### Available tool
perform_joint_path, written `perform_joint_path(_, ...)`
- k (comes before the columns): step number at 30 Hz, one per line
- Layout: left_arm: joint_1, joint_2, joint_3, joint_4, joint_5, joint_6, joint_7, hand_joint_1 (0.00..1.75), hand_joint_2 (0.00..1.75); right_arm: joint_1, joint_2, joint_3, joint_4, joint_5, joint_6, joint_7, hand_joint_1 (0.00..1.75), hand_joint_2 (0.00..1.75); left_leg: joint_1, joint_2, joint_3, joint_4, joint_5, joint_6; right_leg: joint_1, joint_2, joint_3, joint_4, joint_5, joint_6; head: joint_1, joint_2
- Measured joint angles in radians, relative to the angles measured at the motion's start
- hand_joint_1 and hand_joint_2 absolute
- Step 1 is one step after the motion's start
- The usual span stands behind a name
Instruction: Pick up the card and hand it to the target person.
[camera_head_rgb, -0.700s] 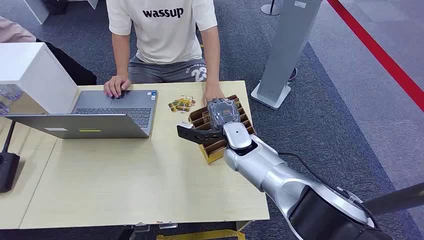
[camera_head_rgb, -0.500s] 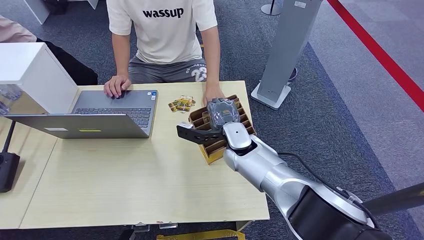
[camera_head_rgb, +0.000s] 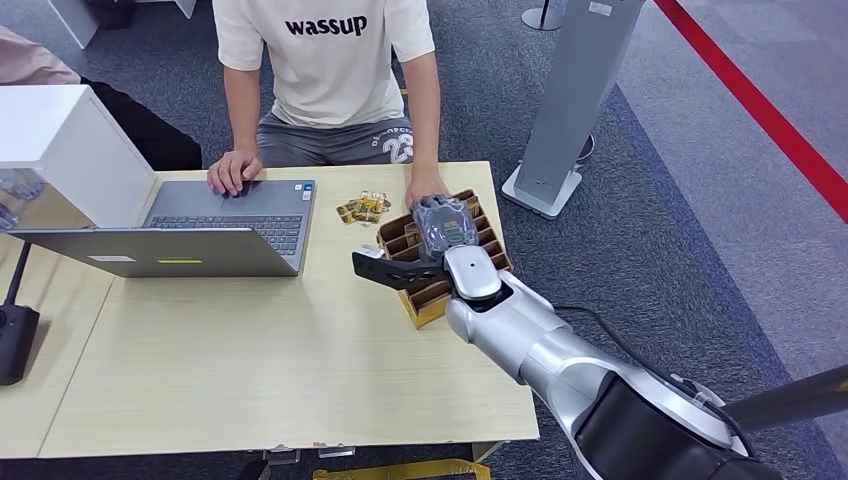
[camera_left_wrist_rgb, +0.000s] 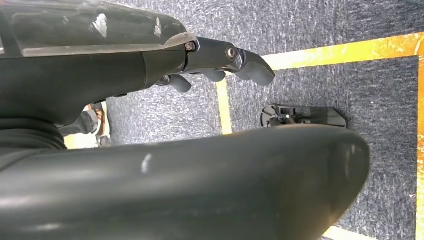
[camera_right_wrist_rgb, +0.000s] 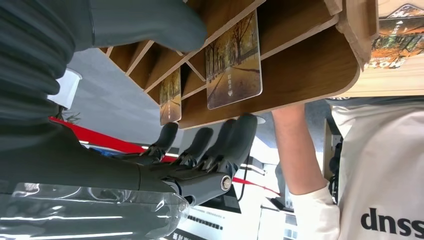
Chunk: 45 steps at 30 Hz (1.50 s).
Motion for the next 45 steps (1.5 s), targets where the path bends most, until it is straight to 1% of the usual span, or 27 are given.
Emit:
perform_joint_path(4, 0.002, 0.000, 0.000, 0.000, 0.001, 0.000, 0.000, 0.00, 0.00, 0.000, 0.002, 0.000, 0.003, 0.000, 0.000, 0.000, 1.04, 1.75, 0.000, 0.000, 0.000, 0.000, 0.000, 0.000, 0.000, 0.000, 0.000, 0.000, 0.000, 0.000, 0.000, 0.000)
perform_joint_path(12, 0.003, 0.000, 0.000, 0.000, 0.001, 0.001, 0.000, 0.00, 0.00, -0.001, 0.002, 0.000, 0.006, 0.000, -0.001, -0.001, 1.03, 1.75, 0.000, 0.000, 0.000, 0.000, 0.000, 0.000, 0.000, 0.000, 0.000, 0.000, 0.000, 0.000, 0.000, 0.000)
perform_joint_path(14, 0.003, 0.000, 0.000, 0.000, 0.001, 0.002, 0.000, 0.00, 0.00, -0.001, 0.002, 0.000, 0.006, 0.000, -0.001, -0.001, 1.06, 1.75, 0.000, 0.000, 0.000, 0.000, 0.000, 0.000, 0.000, 0.000, 0.000, 0.000, 0.000, 0.000, 0.000, 0.000)
perform_joint_path(15, 0.003, 0.000, 0.000, 0.000, 0.001, 0.002, 0.000, 0.00, 0.00, -0.001, 0.002, 0.000, 0.006, 0.000, -0.001, -0.001, 1.08, 1.75, 0.000, 0.000, 0.000, 0.000, 0.000, 0.000, 0.000, 0.000, 0.000, 0.000, 0.000, 0.000, 0.000, 0.000)
perform_joint_path(19, 0.004, 0.000, 0.000, 0.000, 0.001, 0.002, -0.001, 0.00, 0.00, -0.001, 0.002, 0.000, 0.006, 0.000, -0.001, -0.001, 1.30, 1.75, 0.000, 0.000, 0.000, 0.000, 0.000, 0.000, 0.000, 0.000, 0.000, 0.000, 0.000, 0.000, 0.000, 0.000)
perform_joint_path(24, 0.005, 0.000, 0.000, 0.000, 0.001, 0.002, -0.004, 0.00, 0.00, -0.001, 0.002, 0.000, 0.006, -0.002, -0.001, -0.001, 1.36, 1.75, 0.000, 0.000, 0.000, 0.000, 0.000, 0.000, 0.000, 0.000, 0.000, 0.000, 0.000, 0.000, 0.000, 0.000)
perform_joint_path(28, 0.005, 0.000, 0.000, 0.000, 0.002, 0.001, -0.005, 0.00, 0.00, -0.001, 0.002, 0.000, 0.006, -0.002, -0.001, -0.002, 1.56, 1.75, 0.000, 0.000, 0.000, 0.000, 0.000, 0.000, 0.000, 0.000, 0.000, 0.000, 0.000, 0.000, 0.000, 0.000)
perform_joint_path(31, 0.006, 0.000, 0.000, 0.000, 0.002, 0.001, -0.005, 0.00, 0.00, -0.002, 0.002, 0.000, 0.006, -0.002, -0.001, -0.003, 1.61, 1.75, 0.000, 0.000, 0.000, 0.000, 0.000, 0.000, 0.000, 0.000, 0.000, 0.000, 0.000, 0.000, 0.000, 0.000)
perform_joint_path(35, 0.006, 0.000, 0.000, 0.000, 0.000, -0.010, -0.016, 0.00, 1.75, -0.003, 0.003, 0.000, 0.006, -0.002, 0.000, -0.003, 1.64, 1.75, 0.000, 0.000, 0.000, 0.000, 0.000, 0.000, 0.000, 0.000, 0.000, 0.000, 0.000, 0.000, 0.000, 0.000)
perform_joint_path(41, 0.007, 0.000, -0.010, 0.000, -0.001, -0.029, -0.040, 0.00, 1.75, -0.004, 0.004, 0.000, 0.006, -0.003, 0.000, -0.004, 1.64, 1.75, 0.000, 0.000, 0.000, 0.000, 0.000, 0.000, 0.000, 0.000, 0.000, 0.000, 0.000, 0.000, 0.000, 0.000)
perform_joint_path(45, 0.009, 0.000, -0.014, 0.000, 0.011, -0.028, -0.041, 0.00, 1.75, -0.005, 0.004, 0.000, 0.006, -0.018, -0.002, -0.010, 1.64, 1.75, 0.000, 0.000, 0.000, 0.000, 0.000, 0.000, 0.000, 0.000, 0.000, 0.000, 0.000, 0.000, 0.000, 0.000)
